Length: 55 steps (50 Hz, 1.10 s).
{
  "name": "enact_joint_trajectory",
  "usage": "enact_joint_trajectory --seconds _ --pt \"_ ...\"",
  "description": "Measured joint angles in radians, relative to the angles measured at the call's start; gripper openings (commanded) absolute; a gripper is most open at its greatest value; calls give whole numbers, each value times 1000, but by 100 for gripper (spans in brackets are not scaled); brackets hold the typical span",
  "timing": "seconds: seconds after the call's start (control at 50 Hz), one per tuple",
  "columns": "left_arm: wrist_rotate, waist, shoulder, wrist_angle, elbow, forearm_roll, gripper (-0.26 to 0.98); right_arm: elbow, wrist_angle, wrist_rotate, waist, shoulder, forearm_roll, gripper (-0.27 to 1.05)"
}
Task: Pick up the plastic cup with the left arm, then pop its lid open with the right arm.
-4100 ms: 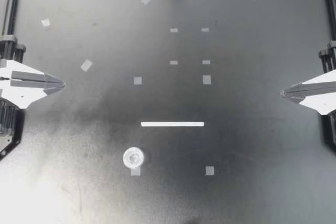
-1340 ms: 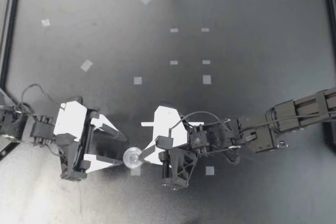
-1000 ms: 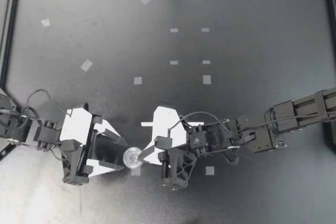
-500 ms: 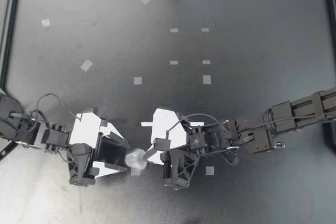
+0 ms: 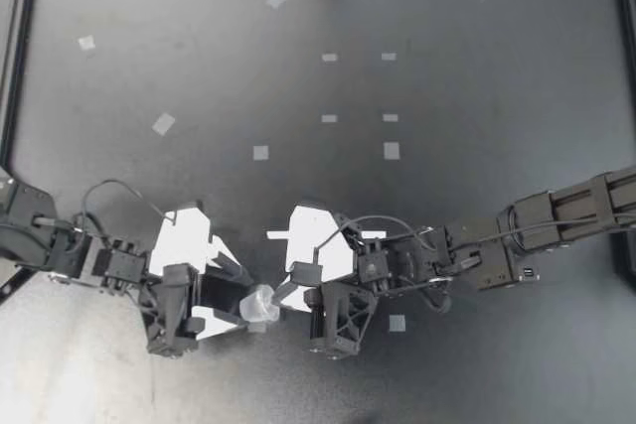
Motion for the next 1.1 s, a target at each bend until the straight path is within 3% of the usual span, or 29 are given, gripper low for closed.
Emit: enact_joint_trajectory --seconds 0.34,0.68,0.86,1.1 --pt "-5 0 35 66 -54 0 62 0 9 2 0 0 -2 -4" --pt "-3 0 35 129 -72 0 36 0 12 -2 2 0 -3 -4" --pt "0 0 25 161 -75 0 34 0 21 -2 0 -2 -2 -4" --pt "31 0 -38 215 -69 0 25 84 152 -9 -2 -167 -20 -4"
